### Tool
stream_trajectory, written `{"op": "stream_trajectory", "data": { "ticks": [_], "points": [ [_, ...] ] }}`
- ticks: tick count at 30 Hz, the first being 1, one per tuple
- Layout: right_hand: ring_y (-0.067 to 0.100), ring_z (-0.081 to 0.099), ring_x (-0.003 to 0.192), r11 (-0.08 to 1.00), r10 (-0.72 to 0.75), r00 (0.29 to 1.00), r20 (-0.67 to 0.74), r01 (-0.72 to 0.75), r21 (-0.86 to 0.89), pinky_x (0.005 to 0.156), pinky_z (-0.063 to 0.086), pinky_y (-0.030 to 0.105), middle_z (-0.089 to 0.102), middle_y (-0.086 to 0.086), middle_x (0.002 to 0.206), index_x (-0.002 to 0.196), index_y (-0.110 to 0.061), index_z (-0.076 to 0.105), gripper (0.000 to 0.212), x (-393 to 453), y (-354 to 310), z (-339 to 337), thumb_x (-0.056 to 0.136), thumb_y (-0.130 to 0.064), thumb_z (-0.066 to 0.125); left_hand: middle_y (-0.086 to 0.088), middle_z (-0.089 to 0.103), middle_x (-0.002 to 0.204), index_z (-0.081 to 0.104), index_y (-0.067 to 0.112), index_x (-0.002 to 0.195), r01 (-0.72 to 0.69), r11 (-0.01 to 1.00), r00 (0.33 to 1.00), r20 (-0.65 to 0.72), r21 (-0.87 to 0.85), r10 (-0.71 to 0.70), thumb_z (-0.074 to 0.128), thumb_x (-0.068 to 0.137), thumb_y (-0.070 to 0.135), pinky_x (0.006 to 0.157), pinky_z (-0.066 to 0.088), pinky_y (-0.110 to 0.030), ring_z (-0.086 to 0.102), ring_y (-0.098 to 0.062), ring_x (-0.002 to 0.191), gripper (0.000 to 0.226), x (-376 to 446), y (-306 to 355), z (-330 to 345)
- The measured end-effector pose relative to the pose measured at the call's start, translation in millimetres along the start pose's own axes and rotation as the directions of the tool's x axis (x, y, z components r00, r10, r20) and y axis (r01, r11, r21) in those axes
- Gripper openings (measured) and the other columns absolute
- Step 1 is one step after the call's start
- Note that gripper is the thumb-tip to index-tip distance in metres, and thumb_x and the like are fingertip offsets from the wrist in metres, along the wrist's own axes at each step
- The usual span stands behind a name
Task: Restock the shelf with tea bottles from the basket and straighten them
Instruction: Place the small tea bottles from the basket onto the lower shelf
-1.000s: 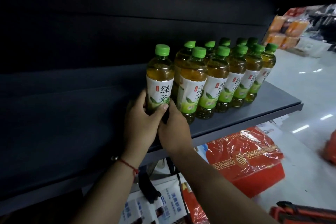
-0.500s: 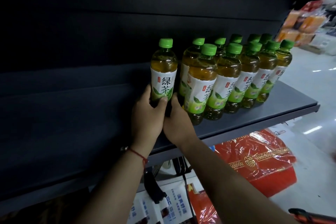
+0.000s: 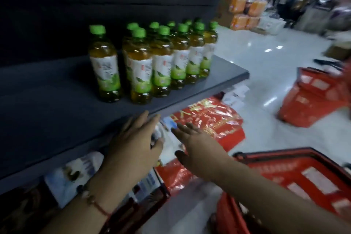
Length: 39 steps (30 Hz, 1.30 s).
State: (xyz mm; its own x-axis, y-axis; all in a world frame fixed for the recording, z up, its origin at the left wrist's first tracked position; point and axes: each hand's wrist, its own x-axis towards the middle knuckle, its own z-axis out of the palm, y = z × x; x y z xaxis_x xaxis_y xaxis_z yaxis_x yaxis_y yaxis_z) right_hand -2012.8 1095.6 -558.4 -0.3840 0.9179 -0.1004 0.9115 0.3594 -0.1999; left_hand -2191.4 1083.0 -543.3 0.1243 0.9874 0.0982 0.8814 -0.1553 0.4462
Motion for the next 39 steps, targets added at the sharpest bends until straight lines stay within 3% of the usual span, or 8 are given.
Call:
{"op": "stream_trajectory", "data": {
  "ticks": [3,7,14,18,30,34,36,39],
  "points": [
    [0.027,0.014,0.152,0.986,0.155,0.984,0.084,-0.149,-0.077,0.124,0.013,0.041,0.022,0.003,0.164,0.157,-0.025,0.023,0.071,-52,59,37,0.094,-0.04,0.053,0.01,0.013,0.159,0.022,0.036,0.149,-0.21,0.976,0.971,0.131,0.056,0.201,0.047,0.091,0.05,0.115,0.021,-0.033,0.016,-0.014,0.144,0.065,-19,45,34],
    [0.027,0.028,0.147,0.922,0.388,0.91,0.145,-0.383,-0.059,0.121,0.019,0.035,0.035,0.004,0.158,0.153,-0.023,0.033,0.068,-132,121,78,0.091,-0.041,0.056,0.001,0.011,0.16,0.015,0.033,0.151,-0.457,0.885,0.852,0.328,0.087,0.408,0.044,0.092,0.051,0.118,0.016,-0.037,0.018,-0.022,0.144,0.068,-34,96,92],
    [0.026,0.039,0.139,0.766,0.626,0.725,0.287,-0.641,-0.053,0.115,0.028,0.041,0.041,-0.002,0.154,0.147,-0.032,0.038,0.058,-207,183,157,0.092,-0.041,0.055,-0.009,0.015,0.158,0.018,0.026,0.15,-0.656,0.744,0.695,0.484,0.126,0.531,0.045,0.091,0.052,0.115,0.02,-0.046,0.021,-0.03,0.142,0.069,-37,159,171],
    [0.032,0.028,0.146,0.72,0.663,0.648,0.375,-0.689,-0.084,0.121,0.019,0.047,0.028,0.008,0.161,0.156,-0.022,0.021,0.073,-215,208,187,0.094,-0.036,0.056,-0.009,0.012,0.159,0.016,0.027,0.15,-0.686,0.716,0.657,0.532,0.127,0.535,0.047,0.091,0.051,0.116,0.018,-0.047,0.018,-0.031,0.143,0.071,-27,175,204],
    [0.038,0.018,0.148,0.859,0.487,0.73,0.479,-0.501,-0.11,0.117,0.023,0.051,0.014,0.017,0.163,0.158,-0.013,0.009,0.063,-135,266,259,0.104,-0.026,0.039,-0.007,0.006,0.161,0.015,0.028,0.151,-0.699,0.698,0.662,0.511,0.155,0.549,0.044,0.094,0.045,0.12,0.004,-0.046,0.004,-0.028,0.147,0.067,16,167,271],
    [0.031,0.022,0.147,0.929,0.341,0.797,0.498,-0.366,-0.05,0.111,0.03,0.045,0.02,0.007,0.162,0.157,-0.02,0.02,0.068,-102,270,281,0.098,-0.052,0.02,-0.008,0.012,0.16,0.024,0.027,0.15,-0.672,0.713,0.698,0.49,0.199,0.522,0.048,0.092,0.044,0.119,0.005,-0.049,0.005,-0.03,0.147,0.065,32,155,280],
    [0.03,0.02,0.148,0.951,0.301,0.806,0.509,-0.294,-0.097,0.113,0.027,0.043,0.02,0.007,0.162,0.156,-0.018,0.021,0.068,-91,266,295,0.097,-0.05,0.028,-0.007,0.021,0.158,0.037,0.025,0.146,-0.665,0.715,0.699,0.513,0.213,0.498,0.056,0.087,0.043,0.117,0.016,-0.051,0.015,-0.031,0.146,0.064,38,146,283],
    [0.029,0.053,0.124,0.921,0.39,0.804,0.45,-0.348,-0.176,0.094,0.047,0.038,0.054,0.012,0.141,0.141,-0.015,0.051,0.062,-72,264,312,0.09,-0.049,0.051,-0.009,0.034,0.153,0.055,0.023,0.133,-0.674,0.714,0.687,0.517,0.188,0.512,0.067,0.077,0.042,0.11,0.03,-0.051,0.029,-0.033,0.141,0.06,39,134,289]
  ]
}}
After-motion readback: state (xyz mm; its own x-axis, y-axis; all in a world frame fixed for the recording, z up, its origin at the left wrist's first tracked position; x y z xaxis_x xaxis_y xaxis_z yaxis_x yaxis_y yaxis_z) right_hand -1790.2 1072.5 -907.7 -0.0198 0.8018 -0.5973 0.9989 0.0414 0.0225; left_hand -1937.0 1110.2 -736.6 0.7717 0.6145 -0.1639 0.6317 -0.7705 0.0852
